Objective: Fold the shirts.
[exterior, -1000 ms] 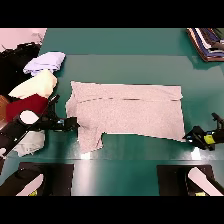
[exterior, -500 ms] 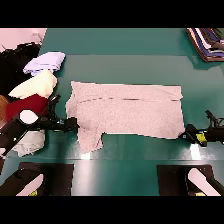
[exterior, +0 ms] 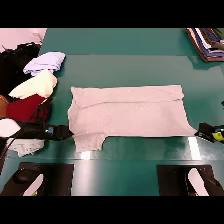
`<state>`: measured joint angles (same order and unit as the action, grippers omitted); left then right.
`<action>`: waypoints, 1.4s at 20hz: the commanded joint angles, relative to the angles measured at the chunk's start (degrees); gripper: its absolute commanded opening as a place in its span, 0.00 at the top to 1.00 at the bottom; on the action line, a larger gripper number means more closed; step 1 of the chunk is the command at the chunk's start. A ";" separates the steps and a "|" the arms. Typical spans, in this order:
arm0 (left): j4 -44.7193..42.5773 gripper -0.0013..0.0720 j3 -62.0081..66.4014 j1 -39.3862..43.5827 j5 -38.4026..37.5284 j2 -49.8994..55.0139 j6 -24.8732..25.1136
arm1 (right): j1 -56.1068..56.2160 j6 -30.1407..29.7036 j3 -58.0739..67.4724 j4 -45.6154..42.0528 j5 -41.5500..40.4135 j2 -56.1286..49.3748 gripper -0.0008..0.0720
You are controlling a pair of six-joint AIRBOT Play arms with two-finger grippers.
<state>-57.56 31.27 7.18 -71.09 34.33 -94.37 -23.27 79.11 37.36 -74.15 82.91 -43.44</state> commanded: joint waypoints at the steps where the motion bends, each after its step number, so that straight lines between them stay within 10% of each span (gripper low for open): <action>1: -0.72 0.96 4.42 -0.02 -4.98 -4.33 -2.69 | 3.32 2.67 5.09 -0.92 4.00 3.58 0.98; 17: -10.29 0.94 30.16 -0.22 24.57 40.09 5.90 | 19.76 4.61 49.29 3.08 -6.19 -47.47 0.94; 19: -10.29 0.27 31.41 -0.22 26.01 40.30 5.86 | 18.05 2.12 52.85 8.87 -4.13 -50.93 0.61; 20: -10.36 0.20 32.44 -0.22 25.00 40.30 5.90 | 16.74 0.20 53.70 11.63 -2.40 -51.91 0.58; 24: -9.29 0.37 35.87 -0.07 17.31 40.00 5.90 | 9.99 -4.98 48.19 14.56 0.92 -51.30 0.49; 26: -8.11 0.96 35.63 0.57 15.54 40.02 7.04 | 6.05 -5.66 43.10 14.75 1.36 -51.39 0.22; 28: -7.93 0.95 35.56 2.34 16.24 40.15 7.32 | 2.86 -8.98 38.07 16.65 -0.02 -51.80 0.22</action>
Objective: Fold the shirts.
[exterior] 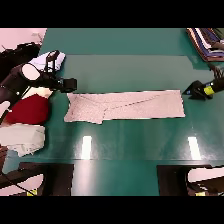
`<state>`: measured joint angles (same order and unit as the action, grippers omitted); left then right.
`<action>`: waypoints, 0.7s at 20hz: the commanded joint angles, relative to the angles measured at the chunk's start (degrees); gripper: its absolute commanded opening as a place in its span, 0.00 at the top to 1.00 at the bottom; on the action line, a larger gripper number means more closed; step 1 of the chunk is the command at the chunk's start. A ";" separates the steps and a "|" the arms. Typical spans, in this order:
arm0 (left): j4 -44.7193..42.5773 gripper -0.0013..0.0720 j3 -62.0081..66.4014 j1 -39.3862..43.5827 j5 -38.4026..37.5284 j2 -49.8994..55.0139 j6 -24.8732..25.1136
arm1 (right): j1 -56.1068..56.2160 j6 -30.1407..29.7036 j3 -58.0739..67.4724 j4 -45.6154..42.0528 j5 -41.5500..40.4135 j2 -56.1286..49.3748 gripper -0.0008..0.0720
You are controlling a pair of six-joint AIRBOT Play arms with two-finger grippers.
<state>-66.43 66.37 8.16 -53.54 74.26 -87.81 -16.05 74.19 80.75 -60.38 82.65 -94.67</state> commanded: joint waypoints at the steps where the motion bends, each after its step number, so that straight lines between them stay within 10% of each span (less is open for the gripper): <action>1: 1.31 0.95 0.48 2.60 -0.39 0.46 0.59 | -5.57 -5.68 -7.28 6.34 -0.11 -1.38 0.22; 7: 6.67 0.95 0.72 12.83 7.13 6.05 -0.92 | -2.14 -8.72 -8.52 16.28 -1.07 -7.78 0.33; 10: 11.15 0.95 4.22 17.03 9.60 11.69 -0.66 | 2.67 -9.90 -4.92 16.31 -0.72 -8.55 0.90; 14: 11.19 0.95 11.74 22.21 9.49 19.50 -0.68 | 6.25 -10.47 1.46 17.55 3.06 -3.91 0.97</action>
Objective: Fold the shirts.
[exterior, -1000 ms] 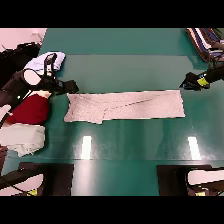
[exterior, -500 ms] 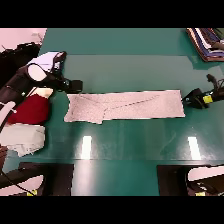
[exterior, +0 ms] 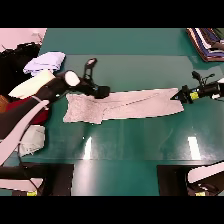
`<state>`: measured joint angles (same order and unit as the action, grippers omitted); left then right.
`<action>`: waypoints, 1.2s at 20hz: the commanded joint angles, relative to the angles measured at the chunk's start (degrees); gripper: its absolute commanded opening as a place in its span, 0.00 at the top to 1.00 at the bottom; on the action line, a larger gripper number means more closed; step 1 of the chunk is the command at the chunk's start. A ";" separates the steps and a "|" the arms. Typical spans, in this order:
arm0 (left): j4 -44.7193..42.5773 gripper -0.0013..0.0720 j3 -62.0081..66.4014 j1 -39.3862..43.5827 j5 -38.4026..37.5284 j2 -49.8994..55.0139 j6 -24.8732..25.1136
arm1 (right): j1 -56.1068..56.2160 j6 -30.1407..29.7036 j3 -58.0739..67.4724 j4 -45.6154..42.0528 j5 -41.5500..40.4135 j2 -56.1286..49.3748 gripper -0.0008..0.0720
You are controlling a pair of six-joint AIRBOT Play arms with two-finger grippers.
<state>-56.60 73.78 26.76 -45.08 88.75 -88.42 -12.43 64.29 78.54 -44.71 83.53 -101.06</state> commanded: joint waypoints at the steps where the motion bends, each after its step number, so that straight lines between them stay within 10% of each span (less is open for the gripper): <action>1: 1.38 0.95 5.92 4.61 1.03 6.73 -0.09 | 3.34 0.72 5.01 2.73 2.14 4.70 0.97; 16: -0.13 0.95 13.62 8.96 -1.14 16.65 -0.35 | 25.18 6.56 21.81 9.03 -1.42 17.46 0.97; 24: -16.37 0.95 14.43 -8.52 -14.71 -3.06 -0.52 | 40.79 6.54 21.81 9.25 -9.38 14.32 0.97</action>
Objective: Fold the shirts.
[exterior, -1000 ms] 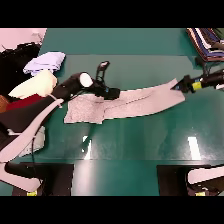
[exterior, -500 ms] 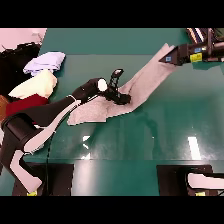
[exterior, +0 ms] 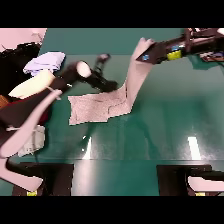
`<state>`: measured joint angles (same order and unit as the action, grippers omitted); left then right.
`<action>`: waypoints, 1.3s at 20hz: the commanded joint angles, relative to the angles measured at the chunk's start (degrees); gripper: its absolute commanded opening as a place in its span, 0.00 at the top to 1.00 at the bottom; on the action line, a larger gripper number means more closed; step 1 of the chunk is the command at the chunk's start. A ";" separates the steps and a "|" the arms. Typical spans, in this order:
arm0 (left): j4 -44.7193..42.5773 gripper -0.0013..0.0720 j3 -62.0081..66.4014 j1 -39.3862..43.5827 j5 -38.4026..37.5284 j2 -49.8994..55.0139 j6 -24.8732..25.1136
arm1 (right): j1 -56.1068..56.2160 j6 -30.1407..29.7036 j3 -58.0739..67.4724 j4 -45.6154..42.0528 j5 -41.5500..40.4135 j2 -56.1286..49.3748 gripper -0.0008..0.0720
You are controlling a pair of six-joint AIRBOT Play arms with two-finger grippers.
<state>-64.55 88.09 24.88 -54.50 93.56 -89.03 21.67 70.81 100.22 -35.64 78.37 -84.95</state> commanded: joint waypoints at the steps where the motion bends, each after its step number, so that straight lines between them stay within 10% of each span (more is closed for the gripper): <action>1: -10.71 0.95 0.11 -9.66 -6.64 -11.23 0.11 | 10.86 -0.02 0.13 0.17 -7.32 -3.52 0.97; 4: -14.80 0.95 0.11 -17.88 -9.01 -20.20 0.11 | 23.12 -5.40 0.15 4.44 -17.84 -9.90 0.91; 6: -15.23 0.95 0.11 -21.55 -9.84 -24.00 0.15 | 28.83 -7.56 0.15 5.70 -23.04 -13.79 0.27; 7: -15.23 0.95 0.11 -22.86 -10.14 -25.14 0.22 | 30.05 -7.56 0.15 5.44 -22.95 -15.04 0.20; 16: -14.43 0.95 -0.20 -24.46 -12.41 -26.40 0.98 | 9.01 1.68 -18.40 -15.47 -9.99 -4.76 0.32; 19: -12.63 0.95 -0.20 -24.46 -12.02 -26.29 0.98 | -2.19 3.26 -27.45 -14.23 -11.98 -3.10 0.04; 26: -11.06 0.95 -0.20 -24.46 -10.45 -26.29 0.98 | -4.79 0.04 -26.49 0.02 -10.21 -16.22 0.03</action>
<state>-76.12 87.90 0.43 -65.45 67.31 -88.03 16.43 71.83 72.58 -40.18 67.37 -96.36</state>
